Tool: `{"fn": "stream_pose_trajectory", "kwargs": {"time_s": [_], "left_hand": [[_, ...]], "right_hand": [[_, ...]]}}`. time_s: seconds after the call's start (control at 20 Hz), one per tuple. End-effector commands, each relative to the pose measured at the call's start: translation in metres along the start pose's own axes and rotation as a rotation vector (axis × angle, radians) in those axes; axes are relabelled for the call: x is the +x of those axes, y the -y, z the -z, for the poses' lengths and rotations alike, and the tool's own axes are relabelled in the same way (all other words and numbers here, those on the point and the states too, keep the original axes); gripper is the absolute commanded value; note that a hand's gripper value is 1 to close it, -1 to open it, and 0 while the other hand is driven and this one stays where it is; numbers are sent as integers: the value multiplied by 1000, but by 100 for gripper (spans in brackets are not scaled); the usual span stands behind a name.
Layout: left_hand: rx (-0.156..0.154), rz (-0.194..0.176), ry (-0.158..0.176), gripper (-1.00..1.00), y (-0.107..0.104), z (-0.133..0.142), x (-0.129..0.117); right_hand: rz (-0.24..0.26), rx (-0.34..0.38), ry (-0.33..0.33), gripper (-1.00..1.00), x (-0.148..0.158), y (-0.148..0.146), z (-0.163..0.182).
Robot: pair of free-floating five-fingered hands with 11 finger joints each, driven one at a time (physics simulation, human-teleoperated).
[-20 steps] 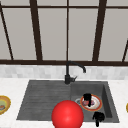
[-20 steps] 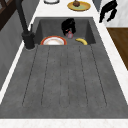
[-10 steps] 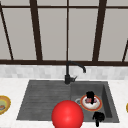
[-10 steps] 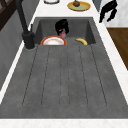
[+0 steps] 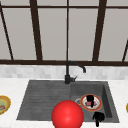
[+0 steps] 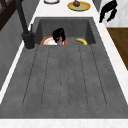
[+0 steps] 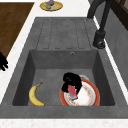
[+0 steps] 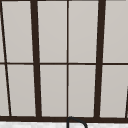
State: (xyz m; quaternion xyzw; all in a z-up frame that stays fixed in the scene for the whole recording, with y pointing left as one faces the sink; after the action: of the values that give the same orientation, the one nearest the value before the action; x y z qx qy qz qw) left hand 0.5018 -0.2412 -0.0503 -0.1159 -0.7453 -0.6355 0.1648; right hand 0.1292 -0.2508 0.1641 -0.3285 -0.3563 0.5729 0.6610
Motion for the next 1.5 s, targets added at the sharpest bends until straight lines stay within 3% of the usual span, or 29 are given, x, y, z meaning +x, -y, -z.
{"fn": "stream_pose_trajectory", "kwargs": {"time_s": [0.0,0.05,0.15,0.2,0.5,0.6,0.65,0.7,0.75,0.85,1.0,1.1,1.15,1.45], "left_hand": [[-76,-11,84,100,24,-2,-22],[-71,-8,70,100,29,-3,-31],[-59,-21,78,100,31,-7,-37],[-48,-29,90,100,23,-9,-34],[-27,-36,75,100,-2,1,-35],[-30,-49,45,100,-5,5,-46],[9,-55,10,100,-6,4,-44],[13,-92,1,-100,-3,0,-43],[77,-158,-29,-100,-12,3,-39],[44,-131,-18,-100,-15,11,-31],[15,-103,35,-100,-29,13,-11],[9,-103,75,-100,-36,6,-6],[24,-105,74,-100,-39,4,1],[15,-120,97,-100,-65,-8,17]], "right_hand": [[0,0,0,0,0,0,0],[0,0,0,0,0,0,0],[0,0,0,0,0,0,0],[0,0,0,0,0,0,0],[0,0,0,0,0,0,0],[0,0,0,0,0,0,0],[0,0,0,0,0,0,0],[0,0,0,0,0,0,0],[0,0,0,0,0,0,0],[0,0,0,0,0,0,0],[0,0,0,0,0,0,0],[0,0,0,0,0,0,0],[0,0,0,0,0,0,0],[0,0,0,0,0,0,0]]}}
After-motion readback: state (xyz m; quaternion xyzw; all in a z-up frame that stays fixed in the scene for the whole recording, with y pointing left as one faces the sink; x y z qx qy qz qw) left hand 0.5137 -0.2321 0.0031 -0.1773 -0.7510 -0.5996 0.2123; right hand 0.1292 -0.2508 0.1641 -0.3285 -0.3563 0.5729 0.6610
